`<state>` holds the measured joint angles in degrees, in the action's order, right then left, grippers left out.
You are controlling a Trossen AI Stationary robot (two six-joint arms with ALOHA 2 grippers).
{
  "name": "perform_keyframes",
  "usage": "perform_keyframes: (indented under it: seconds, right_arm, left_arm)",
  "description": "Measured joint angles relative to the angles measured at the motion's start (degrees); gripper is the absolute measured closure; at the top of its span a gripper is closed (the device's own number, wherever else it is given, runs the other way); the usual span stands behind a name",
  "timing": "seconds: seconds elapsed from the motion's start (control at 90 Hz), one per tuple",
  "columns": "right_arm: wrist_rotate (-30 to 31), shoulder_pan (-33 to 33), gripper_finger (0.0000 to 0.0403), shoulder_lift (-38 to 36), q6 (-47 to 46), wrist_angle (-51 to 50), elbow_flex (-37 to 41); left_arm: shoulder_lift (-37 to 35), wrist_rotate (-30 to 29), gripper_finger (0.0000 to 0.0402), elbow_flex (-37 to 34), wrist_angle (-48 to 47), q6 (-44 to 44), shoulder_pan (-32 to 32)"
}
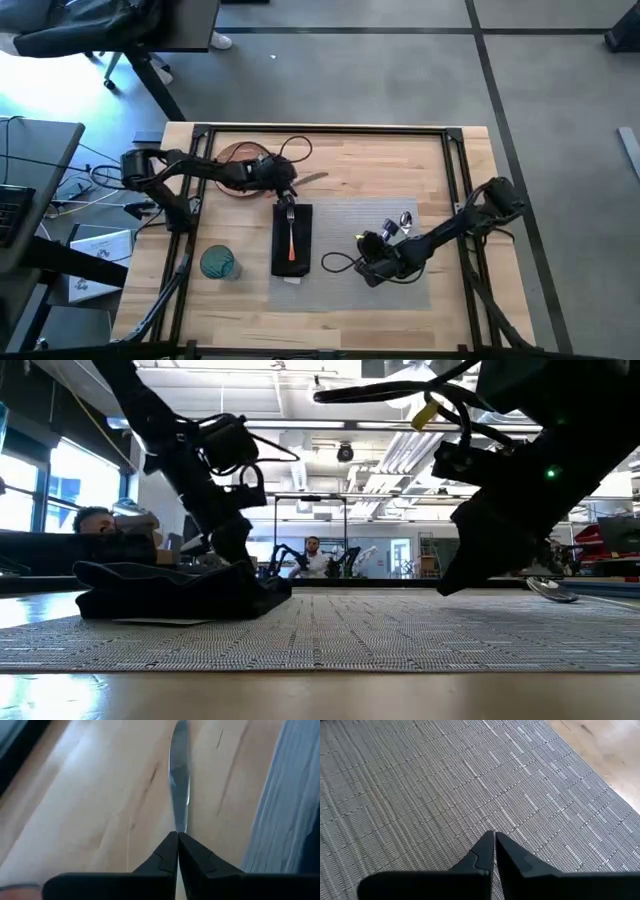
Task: Set table place
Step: Put the orange knife on the gray mat to the left of the orange spoon
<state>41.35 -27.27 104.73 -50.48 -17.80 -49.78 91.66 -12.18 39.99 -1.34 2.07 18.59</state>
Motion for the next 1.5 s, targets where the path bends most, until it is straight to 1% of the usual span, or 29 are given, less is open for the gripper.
perform_keyframes:
  seconds: [0.122,0.2,0.267,0.367,0.467,0.578,0.656,0.722,0.789,0.844,0.911,0.989,1.067,1.156,1.289,1.4,1.5]
  right_arm:
    - [-1.7,1.0,0.0402,-0.1,0.8,0.0,-0.1]
    - [-3.2,1.9,0.0402,-0.1,3.5,-0.2,-0.9]
    - [-4.0,3.1,0.0402,-0.1,7.2,-0.4,-2.2]
    - [-4.3,5.3,0.0402,-0.1,13.2,-2.3,-5.5]
    - [-3.9,9.2,0.0402,-0.2,19.2,-3.5,-9.1]
    - [-6.1,15.4,0.0402,-0.2,26.6,-3.6,-12.4]
    - [-10.2,21.0,0.0402,-0.2,31.4,-2.2,-13.5]
    - [-16.0,26.2,0.0402,-0.2,35.2,1.0,-13.6]
    - [-23.3,31.6,0.0402,-0.2,38.6,5.4,-13.4]
    - [-28.2,35.6,0.0402,-0.1,40.6,8.0,-13.2]
    - [-32.8,39.6,0.0402,0.1,43.2,10.5,-13.1]
    - [-36.3,42.7,0.0402,0.1,45.5,13.8,-13.1]
    - [-38.2,44.6,0.0402,0.3,46.7,16.9,-13.1]
    - [-38.5,45.7,0.0402,0.9,47.1,18.7,-13.1]
    - [-38.8,46.0,0.0402,2.3,47.9,17.5,-13.1]
    - [-39.7,45.7,0.0402,5.1,47.8,17.3,-13.1]
    - [-40.6,45.6,0.0402,8.0,47.7,19.4,-13.0]
  left_arm:
    - [-0.1,1.1,0.0400,0.1,0.0,-0.1,0.0]
    - [-0.1,1.2,0.0401,0.1,-1.0,-0.4,0.0]
    - [-0.1,1.2,0.0394,0.1,-1.9,-0.7,0.0]
    - [-0.1,2.3,0.0371,0.1,-4.2,-2.3,0.0]
    - [-0.1,2.6,0.0338,0.1,-6.5,-4.0,0.2]
    - [-0.1,-0.2,0.0306,0.2,-7.3,-4.5,0.5]
    - [-0.2,-3.0,0.0294,0.2,-7.1,-4.5,0.9]
    - [-0.1,-3.3,0.0290,0.2,-5.8,-4.0,1.6]
    - [0.4,-0.8,0.0289,0.3,-4.6,-3.2,2.3]
    - [1.2,1.7,0.0290,0.3,-4.2,-2.3,2.8]
    - [1.9,3.7,0.0290,0.4,-3.6,-1.5,3.3]
    - [2.3,4.4,0.0290,0.4,-2.9,-1.5,3.5]
    - [2.4,5.1,0.0290,0.2,-2.0,-1.5,3.6]
    - [2.4,6.9,0.0290,0.3,1.4,-1.8,3.6]
    - [3.5,7.2,0.0290,0.3,4.5,-1.8,3.6]
    - [4.8,7.3,0.0290,0.3,6.7,-1.2,3.6]
    - [4.4,7.1,0.0290,1.0,5.8,1.2,3.4]
